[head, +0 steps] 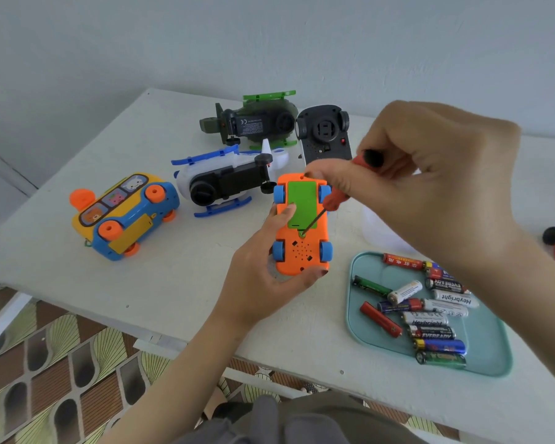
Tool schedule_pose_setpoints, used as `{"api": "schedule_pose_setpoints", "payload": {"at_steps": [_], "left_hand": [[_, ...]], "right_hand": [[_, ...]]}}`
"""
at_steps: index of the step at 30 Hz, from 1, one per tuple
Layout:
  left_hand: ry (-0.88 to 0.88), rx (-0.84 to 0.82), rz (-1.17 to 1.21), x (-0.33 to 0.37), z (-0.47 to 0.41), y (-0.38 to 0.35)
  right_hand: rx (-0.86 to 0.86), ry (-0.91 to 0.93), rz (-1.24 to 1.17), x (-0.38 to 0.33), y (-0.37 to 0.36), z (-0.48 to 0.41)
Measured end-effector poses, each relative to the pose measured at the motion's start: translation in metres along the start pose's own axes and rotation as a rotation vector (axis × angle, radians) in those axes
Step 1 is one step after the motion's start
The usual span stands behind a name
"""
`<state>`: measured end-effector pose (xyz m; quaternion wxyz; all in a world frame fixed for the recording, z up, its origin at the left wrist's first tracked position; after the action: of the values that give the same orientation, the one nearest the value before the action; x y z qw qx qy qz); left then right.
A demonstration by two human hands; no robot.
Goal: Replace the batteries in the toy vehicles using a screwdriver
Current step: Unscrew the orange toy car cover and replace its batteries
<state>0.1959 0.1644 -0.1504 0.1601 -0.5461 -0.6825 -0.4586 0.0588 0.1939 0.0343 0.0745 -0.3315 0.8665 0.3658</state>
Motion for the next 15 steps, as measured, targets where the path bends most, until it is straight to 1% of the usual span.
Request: {"api": "schedule_pose_setpoints", "payload": {"at_steps": [2, 5, 6, 7, 10, 12, 15], "left_hand": [[-0.003, -0.002, 0.003, 0.000, 0.000, 0.000], [-0.002, -0.003, 0.002, 0.001, 0.001, -0.001], [0.003, 0.002, 0.007, 0.001, 0.001, -0.001], [0.006, 0.006, 0.009, 0.001, 0.001, 0.000], [0.010, -0.004, -0.008, 0.002, 0.000, -0.001], [0.013, -0.004, -0.013, 0.002, 0.000, -0.001], [0.015, 0.008, -0.013, 0.002, 0.000, -0.001]], "right_hand": [[0.024, 0.022, 0.080, 0.001, -0.005, 0.001], [-0.082, -0.003, 0.162, 0.013, -0.018, 0.007], [-0.115, -0.019, 0.123, 0.017, -0.021, 0.010], [-0.168, -0.039, 0.034, 0.020, -0.023, 0.012], [-0.396, -0.154, -0.344, 0.025, -0.030, 0.018], [-0.474, -0.158, -0.416, 0.022, -0.034, 0.022], [-0.459, -0.060, -0.423, 0.011, -0.031, 0.021]]}}
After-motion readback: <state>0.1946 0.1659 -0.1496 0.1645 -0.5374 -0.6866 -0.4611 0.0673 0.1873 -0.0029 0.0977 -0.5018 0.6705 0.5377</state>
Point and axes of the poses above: each hand's wrist, its own z-axis away from the middle knuckle, its own y-axis out of the back of the hand, x = y × z, the point moved 9 cm from there along -z, towards the middle knuckle, and after that the axes turned 8 degrees about -y, right-handed, at the moved point
